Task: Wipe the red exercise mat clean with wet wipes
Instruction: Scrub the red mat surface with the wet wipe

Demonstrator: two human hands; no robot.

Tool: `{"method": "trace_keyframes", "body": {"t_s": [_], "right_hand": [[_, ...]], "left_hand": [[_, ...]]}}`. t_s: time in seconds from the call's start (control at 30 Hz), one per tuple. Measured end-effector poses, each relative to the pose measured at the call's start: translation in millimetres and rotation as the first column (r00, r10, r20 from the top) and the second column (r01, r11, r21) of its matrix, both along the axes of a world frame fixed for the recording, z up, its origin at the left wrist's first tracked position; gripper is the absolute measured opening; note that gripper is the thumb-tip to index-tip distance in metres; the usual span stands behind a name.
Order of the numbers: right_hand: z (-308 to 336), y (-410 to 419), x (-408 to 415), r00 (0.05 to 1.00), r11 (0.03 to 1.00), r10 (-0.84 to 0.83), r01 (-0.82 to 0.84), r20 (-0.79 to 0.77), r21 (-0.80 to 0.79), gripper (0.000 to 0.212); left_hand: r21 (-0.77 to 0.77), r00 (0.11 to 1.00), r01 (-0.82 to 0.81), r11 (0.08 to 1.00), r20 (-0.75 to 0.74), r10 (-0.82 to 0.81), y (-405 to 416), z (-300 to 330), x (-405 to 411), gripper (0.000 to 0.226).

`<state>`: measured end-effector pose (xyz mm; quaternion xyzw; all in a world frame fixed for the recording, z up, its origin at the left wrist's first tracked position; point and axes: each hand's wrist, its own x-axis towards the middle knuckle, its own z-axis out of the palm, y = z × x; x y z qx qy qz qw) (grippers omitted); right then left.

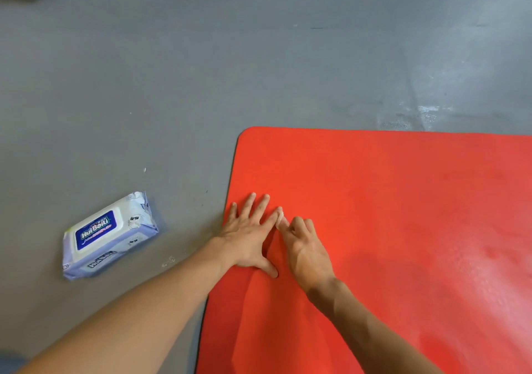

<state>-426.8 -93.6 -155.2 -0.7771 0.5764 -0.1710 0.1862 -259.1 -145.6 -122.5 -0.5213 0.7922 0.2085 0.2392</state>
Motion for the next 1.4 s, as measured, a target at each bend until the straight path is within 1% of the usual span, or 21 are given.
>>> {"method": "trace_keyframes", "body": {"t_s": [0.07, 0.1, 0.2, 0.3, 0.33, 0.4, 0.47, 0.5, 0.53, 0.6, 0.67, 0.77, 0.87, 0.97, 1.03, 1.1, 1.17, 1.23, 1.3, 1.37, 1.4], "right_hand": [[3.6, -8.5, -22.9, 0.999, 0.998, 0.044, -0.044, 0.005, -0.04, 0.052], [4.8, -15.8, -38.7, 1.0, 0.998, -0.016, 0.016, 0.002, -0.066, 0.046], [2.6, -34.0, -85.4, 0.929, 0.928, -0.369, 0.369, 0.004, -0.046, 0.032], [1.7, -29.3, -70.9, 0.819, 0.829, -0.559, 0.548, 0.128, 0.113, 0.031], [5.4, -21.0, -55.0, 0.818, 0.838, -0.545, 0.53, 0.185, 0.125, 0.029], [9.4, 1.0, -18.2, 0.914, 0.937, -0.347, 0.346, 0.211, 0.042, 0.035], [11.5, 21.2, -4.0, 0.993, 0.999, -0.03, 0.033, 0.112, -0.025, 0.044], [13.3, 22.3, -8.8, 0.995, 0.997, 0.069, -0.066, 0.068, -0.037, 0.043], [12.0, 19.5, -19.4, 0.995, 0.995, 0.09, -0.087, 0.041, -0.054, 0.039], [9.0, 5.7, -49.7, 0.99, 0.992, -0.109, 0.114, 0.092, -0.046, 0.029], [5.2, -9.9, -76.7, 0.93, 0.93, -0.364, 0.366, 0.053, -0.024, 0.028], [5.2, -10.5, -72.5, 0.864, 0.864, -0.503, 0.503, -0.029, -0.012, 0.037], [8.1, 18.3, -29.8, 0.919, 0.918, -0.394, 0.394, 0.001, -0.053, 0.043], [3.7, 49.9, -3.6, 0.996, 0.993, -0.078, 0.075, -0.039, -0.088, 0.046], [2.8, 47.5, -14.3, 0.994, 0.995, 0.071, -0.077, -0.089, -0.063, 0.045], [-0.5, 31.4, -36.8, 0.994, 0.998, -0.028, 0.021, -0.105, -0.065, 0.034], [-3.1, 15.3, -57.8, 0.948, 0.949, -0.313, 0.31, -0.061, -0.055, 0.027], [-3.8, 12.5, -58.4, 0.876, 0.876, -0.483, 0.482, -0.005, -0.018, 0.03], [2.4, 25.3, -33.1, 0.863, 0.864, -0.502, 0.499, 0.047, 0.065, 0.031], [11.6, 51.2, -0.4, 0.914, 0.924, -0.381, 0.374, 0.137, 0.077, 0.03], [11.3, 64.8, 12.6, 0.956, 0.965, -0.263, 0.262, 0.132, 0.024, 0.035]], "left_hand": [[0.012, 0.999, 0.029, 1.0, 0.035, -0.03, -1.4, 1.5, 0.3, 0.153], [0.011, 0.998, 0.037, 0.999, 0.046, -0.037, -1.2, 1.3, -0.2, 0.154], [0.006, 0.998, 0.036, 0.999, 0.043, -0.036, 1.8, -1.8, 0.0, 0.154], [-0.012, 0.999, 0.028, 1.0, 0.031, -0.027, 2.8, -3.7, 2.2, 0.154], [-0.018, 0.999, 0.025, 1.0, 0.021, -0.024, 3.6, -5.0, 2.9, 0.153], [-0.036, 1.0, 0.024, 0.999, -0.006, -0.025, 6.1, -6.7, 5.5, 0.151], [-0.054, 0.999, 0.028, 0.998, -0.033, -0.03, 8.6, -7.8, 9.9, 0.146], [-0.063, 0.999, 0.033, 0.997, -0.039, -0.036, 9.9, -8.2, 11.7, 0.144], [-0.071, 0.998, 0.042, 0.997, -0.036, -0.045, 10.8, -8.8, 12.7, 0.141], [-0.066, 0.998, 0.059, 0.996, -0.019, -0.061, 14.1, -8.7, 13.2, 0.135], [-0.055, 0.998, 0.054, 0.997, -0.024, -0.056, 20.5, -9.1, 12.6, 0.127], [-0.081, 0.998, 0.044, 0.996, -0.041, -0.047, 33.1, -11.7, 13.8, 0.115], [-0.123, 0.997, 0.038, 0.992, -0.058, -0.045, 43.8, -15.3, 16.9, 0.103], [-0.182, 0.996, 0.018, 0.983, -0.084, -0.034, 52.7, -21.4, 19.8, 0.093], [-0.229, 0.996, 0.01, 0.973, -0.089, -0.032, 59.5, -25.3, 21.2, 0.085], [-0.273, 0.996, -0.009, 0.962, -0.088, -0.016, 68.0, -28.1, 20.9, 0.079], [-0.304, 0.994, -0.044, 0.952, -0.104, 0.012, 77.1, -31.1, 19.9, 0.073], [-0.348, 0.989, -0.091, 0.933, -0.138, 0.045, 86.1, -36.2, 18.6, 0.071], [-0.396, 0.982, -0.14, 0.908, -0.174, 0.076, 94.0, -42.4, 16.3, 0.072], [-0.441, 0.97, -0.189, 0.878, -0.22, 0.099, 100.5, -47.8, 13.5, 0.068], [-0.462, 0.964, -0.209, 0.862, -0.245, 0.103, 103.5, -49.7, 12.3, 0.065]]}}
